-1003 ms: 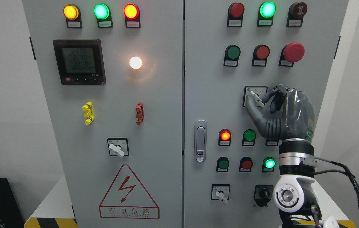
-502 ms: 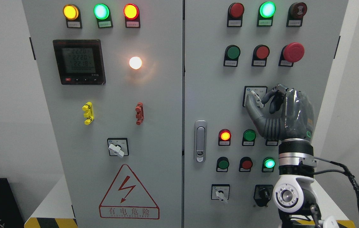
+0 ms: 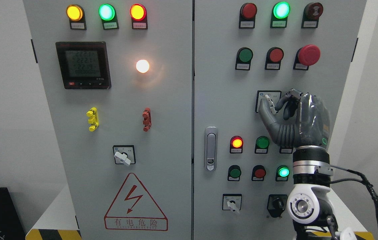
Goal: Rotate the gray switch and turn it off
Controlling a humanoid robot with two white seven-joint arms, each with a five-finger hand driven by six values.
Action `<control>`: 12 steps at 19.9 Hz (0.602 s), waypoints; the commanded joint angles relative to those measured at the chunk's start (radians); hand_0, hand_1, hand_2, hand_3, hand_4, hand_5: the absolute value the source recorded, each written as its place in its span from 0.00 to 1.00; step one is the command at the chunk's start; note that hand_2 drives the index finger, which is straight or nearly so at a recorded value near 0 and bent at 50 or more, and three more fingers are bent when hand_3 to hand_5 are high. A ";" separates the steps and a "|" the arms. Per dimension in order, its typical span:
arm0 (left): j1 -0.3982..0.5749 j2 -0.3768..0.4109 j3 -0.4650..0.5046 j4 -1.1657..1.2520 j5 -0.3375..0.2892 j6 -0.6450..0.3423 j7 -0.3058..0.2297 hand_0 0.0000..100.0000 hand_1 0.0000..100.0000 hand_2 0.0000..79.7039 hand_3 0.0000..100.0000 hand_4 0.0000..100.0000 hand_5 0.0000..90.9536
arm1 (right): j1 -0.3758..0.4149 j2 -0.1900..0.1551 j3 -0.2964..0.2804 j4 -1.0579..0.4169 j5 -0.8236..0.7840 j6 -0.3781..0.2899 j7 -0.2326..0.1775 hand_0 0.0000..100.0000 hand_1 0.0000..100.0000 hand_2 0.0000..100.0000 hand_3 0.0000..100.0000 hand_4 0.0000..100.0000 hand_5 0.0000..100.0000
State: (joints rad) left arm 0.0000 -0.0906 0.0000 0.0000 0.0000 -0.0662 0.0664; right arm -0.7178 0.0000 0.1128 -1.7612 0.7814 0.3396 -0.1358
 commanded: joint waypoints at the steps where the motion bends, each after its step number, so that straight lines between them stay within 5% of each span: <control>1: -0.009 0.000 0.008 -0.026 0.018 0.000 0.000 0.12 0.39 0.00 0.00 0.00 0.00 | 0.000 0.011 0.001 0.000 -0.001 -0.002 0.002 0.44 0.53 0.74 1.00 0.93 1.00; 12: -0.009 0.000 0.008 -0.026 0.020 0.000 0.000 0.12 0.39 0.00 0.00 0.00 0.00 | 0.000 0.011 0.001 0.000 -0.001 -0.004 0.002 0.46 0.53 0.74 1.00 0.93 1.00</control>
State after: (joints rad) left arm 0.0000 -0.0906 0.0000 0.0000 0.0000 -0.0664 0.0664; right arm -0.7178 0.0001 0.1134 -1.7609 0.7803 0.3367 -0.1266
